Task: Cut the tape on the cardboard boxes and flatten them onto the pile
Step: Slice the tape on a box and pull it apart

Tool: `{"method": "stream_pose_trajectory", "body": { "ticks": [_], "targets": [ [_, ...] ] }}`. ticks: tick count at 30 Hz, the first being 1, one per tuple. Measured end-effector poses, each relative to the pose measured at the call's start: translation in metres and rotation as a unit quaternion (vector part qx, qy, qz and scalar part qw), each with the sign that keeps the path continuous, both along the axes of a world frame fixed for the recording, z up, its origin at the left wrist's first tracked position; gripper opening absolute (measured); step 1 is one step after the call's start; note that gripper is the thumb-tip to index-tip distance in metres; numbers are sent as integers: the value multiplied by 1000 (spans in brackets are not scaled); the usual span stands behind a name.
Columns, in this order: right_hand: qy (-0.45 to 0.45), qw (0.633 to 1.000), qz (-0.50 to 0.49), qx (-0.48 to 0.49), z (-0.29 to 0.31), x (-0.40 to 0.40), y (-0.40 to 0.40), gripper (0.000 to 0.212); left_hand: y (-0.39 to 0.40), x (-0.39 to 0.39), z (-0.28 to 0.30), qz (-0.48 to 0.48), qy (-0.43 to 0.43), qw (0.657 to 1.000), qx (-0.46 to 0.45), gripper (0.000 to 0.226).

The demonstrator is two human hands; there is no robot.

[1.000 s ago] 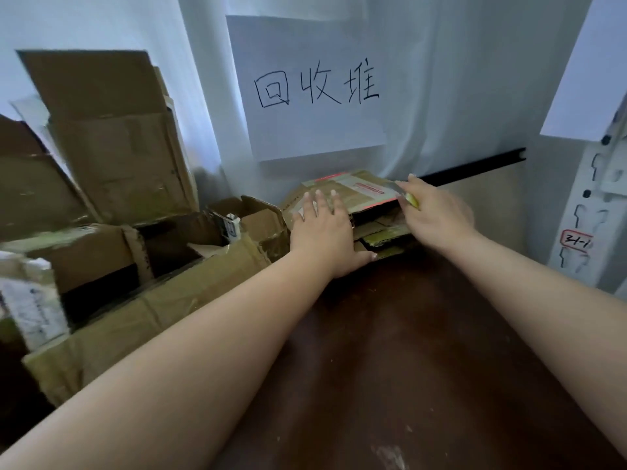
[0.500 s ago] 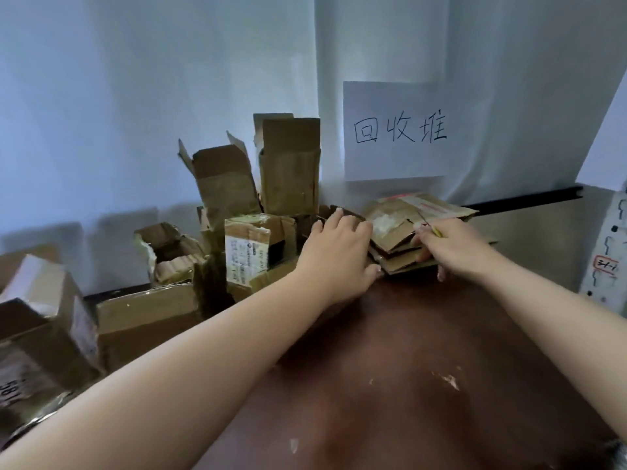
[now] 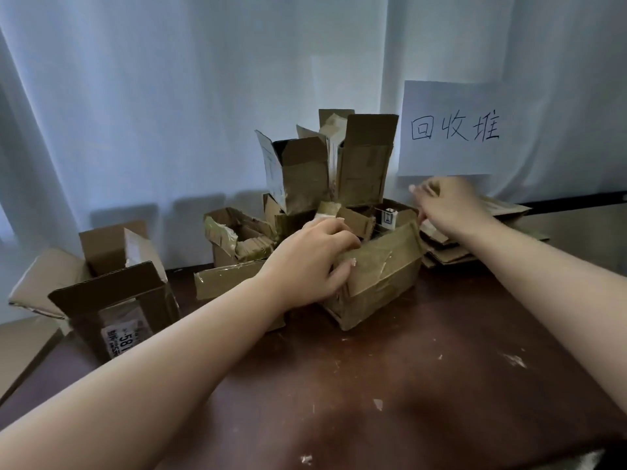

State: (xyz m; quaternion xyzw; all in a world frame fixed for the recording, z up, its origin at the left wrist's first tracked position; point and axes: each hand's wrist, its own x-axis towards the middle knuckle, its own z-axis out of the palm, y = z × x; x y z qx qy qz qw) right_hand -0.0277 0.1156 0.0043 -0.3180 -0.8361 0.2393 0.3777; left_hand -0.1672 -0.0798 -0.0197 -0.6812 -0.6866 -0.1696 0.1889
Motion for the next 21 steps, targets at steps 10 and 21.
{"method": "stream_pose_trajectory", "body": {
  "ticks": [10, 21],
  "targets": [
    [-37, 996, -17, 83, 75, -91, 26, 85, 10, -53, 11, -38, -49, 993, 98, 23],
    [177, 960, -199, 81, 84, -52, 33, 50, 11, -52, 17, -38, -43, 994, 96, 23]
  ]
}}
